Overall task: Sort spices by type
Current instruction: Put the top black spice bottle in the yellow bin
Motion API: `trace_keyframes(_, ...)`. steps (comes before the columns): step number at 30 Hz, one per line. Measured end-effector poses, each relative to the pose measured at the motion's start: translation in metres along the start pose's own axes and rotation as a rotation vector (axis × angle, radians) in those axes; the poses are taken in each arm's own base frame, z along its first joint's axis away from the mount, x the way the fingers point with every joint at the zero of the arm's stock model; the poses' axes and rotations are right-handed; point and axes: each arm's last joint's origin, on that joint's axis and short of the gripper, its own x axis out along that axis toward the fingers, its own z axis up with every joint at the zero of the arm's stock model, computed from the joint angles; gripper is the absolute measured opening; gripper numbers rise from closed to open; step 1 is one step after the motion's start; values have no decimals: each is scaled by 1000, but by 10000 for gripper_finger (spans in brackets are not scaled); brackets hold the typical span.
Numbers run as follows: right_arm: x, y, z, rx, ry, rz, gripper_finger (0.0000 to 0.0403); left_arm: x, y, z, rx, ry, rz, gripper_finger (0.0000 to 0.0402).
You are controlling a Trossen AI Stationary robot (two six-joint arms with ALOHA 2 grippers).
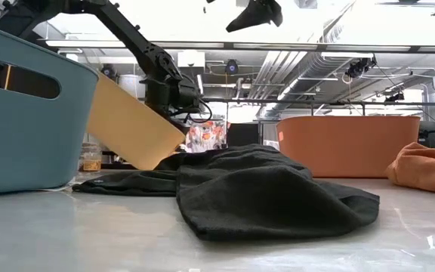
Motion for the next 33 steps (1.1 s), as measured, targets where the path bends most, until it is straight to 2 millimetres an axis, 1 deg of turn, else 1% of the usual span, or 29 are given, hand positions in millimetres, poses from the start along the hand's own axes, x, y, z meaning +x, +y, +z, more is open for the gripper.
trace_keyframes(3,0,0,0,-1,0,0,348,-1,-3,1,3,15,-7,280)
trace_keyframes(6,0,0,0,-1,0,0,348,-2,-7,5,-6,41,10,256)
trace_keyframes(8,0,0,0,-1,0,0,348,-3,-9,7,-7,46,18,224)
trace_keyframes(11,0,0,0,-2,2,-1,348,-5,-14,10,7,55,14,157)
trace_keyframes(14,0,0,-1,-3,5,-3,348,-7,-18,11,25,64,-5,152)
trace_keyframes(17,0,0,-1,-4,7,-3,348,-14,-21,12,19,24,-32,152)
trace_keyframes(19,0,0,-1,-4,7,-3,348,-24,-21,11,-4,-25,-24,152)
trace_keyframes(25,0,0,-1,-5,8,-4,348,-69,-14,2,-69,-200,89,152)
trace_keyframes(31,0,0,-1,-6,8,-4,348,-117,-14,-17,-107,-366,194,152)
trace_keyframes(33,0,0,-1,-15,8,-4,348,-138,-16,-26,-128,-434,237,152)
